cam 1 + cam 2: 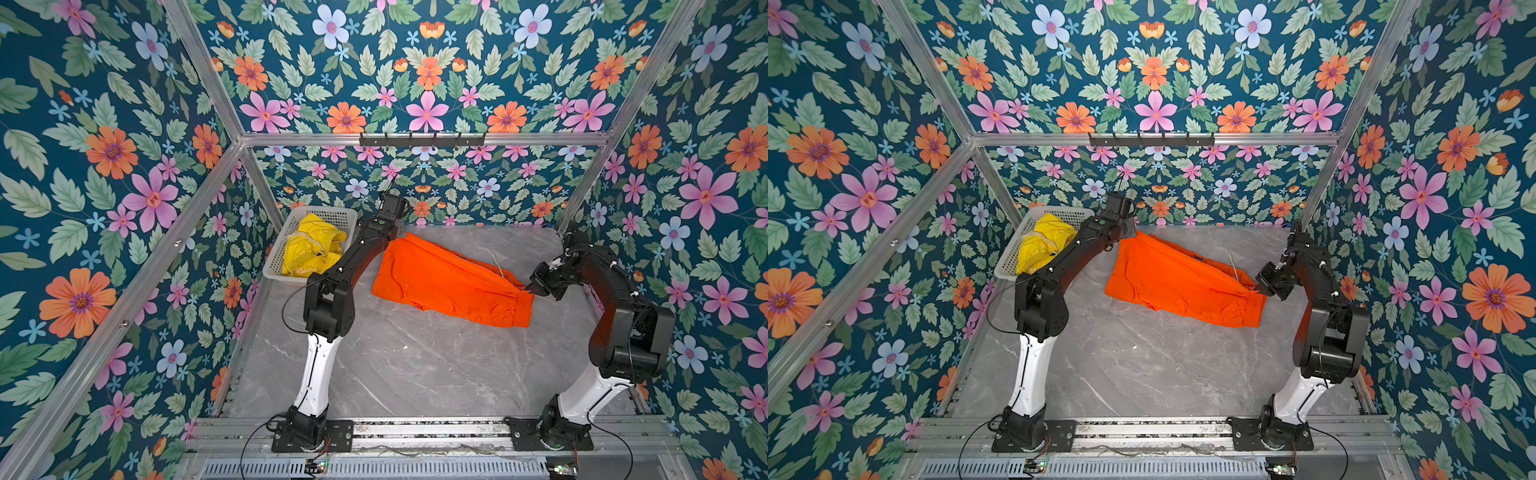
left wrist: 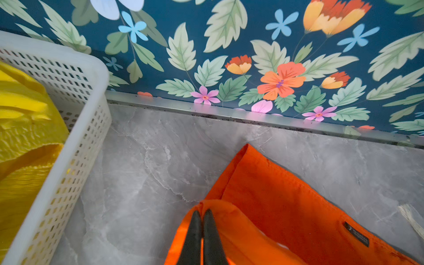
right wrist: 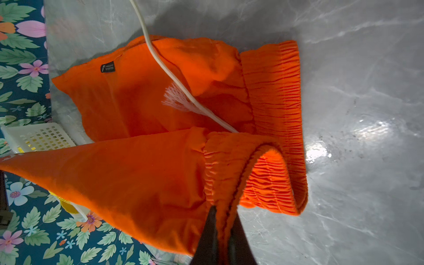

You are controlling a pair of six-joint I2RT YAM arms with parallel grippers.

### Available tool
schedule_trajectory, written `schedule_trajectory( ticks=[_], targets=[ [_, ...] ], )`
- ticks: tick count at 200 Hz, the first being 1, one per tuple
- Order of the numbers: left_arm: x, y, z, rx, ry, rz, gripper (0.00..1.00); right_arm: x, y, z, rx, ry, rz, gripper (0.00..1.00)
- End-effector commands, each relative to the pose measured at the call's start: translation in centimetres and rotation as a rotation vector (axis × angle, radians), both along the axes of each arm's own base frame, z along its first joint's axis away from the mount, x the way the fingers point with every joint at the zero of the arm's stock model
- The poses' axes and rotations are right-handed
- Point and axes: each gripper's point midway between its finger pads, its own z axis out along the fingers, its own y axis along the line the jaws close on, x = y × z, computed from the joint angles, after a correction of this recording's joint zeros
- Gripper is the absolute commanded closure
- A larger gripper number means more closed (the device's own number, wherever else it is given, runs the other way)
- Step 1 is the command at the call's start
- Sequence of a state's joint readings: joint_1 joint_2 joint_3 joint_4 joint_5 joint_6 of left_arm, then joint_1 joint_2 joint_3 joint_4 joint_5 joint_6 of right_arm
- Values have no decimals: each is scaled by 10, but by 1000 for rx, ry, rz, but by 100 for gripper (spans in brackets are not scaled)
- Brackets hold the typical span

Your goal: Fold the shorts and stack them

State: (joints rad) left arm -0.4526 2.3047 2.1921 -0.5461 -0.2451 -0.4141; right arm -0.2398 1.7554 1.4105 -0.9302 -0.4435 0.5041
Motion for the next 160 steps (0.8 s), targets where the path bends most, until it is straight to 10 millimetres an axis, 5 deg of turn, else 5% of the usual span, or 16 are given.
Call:
schedule_trajectory(
  ticks=[1,30,53,70,109,143,160],
  targets=[
    [13,1,-3,-2,-32,18,100,-5,-4,-12,12,47,-42,89],
    [22,-13,-26,-45,-22,-11,100,0,-12,-20,54,37,-98,72],
    [29,-27,-34,-96,-27,-43,73,9,-23,-11,80,-26,-157,48],
    [32,-33,-26,-125,-46,-59,56,10,-30,10,34,-76,-173,41],
    [21,-28,19,-129,-118,-97,40,-1,-37,68,-67,-224,-179,39],
    [-22,-43,41,-204,-145,-284,40,-15,-16,95,-113,-345,-112,39],
    [-49,-51,38,-276,-147,-373,40,-19,13,95,-131,-398,-23,40]
  ],
)
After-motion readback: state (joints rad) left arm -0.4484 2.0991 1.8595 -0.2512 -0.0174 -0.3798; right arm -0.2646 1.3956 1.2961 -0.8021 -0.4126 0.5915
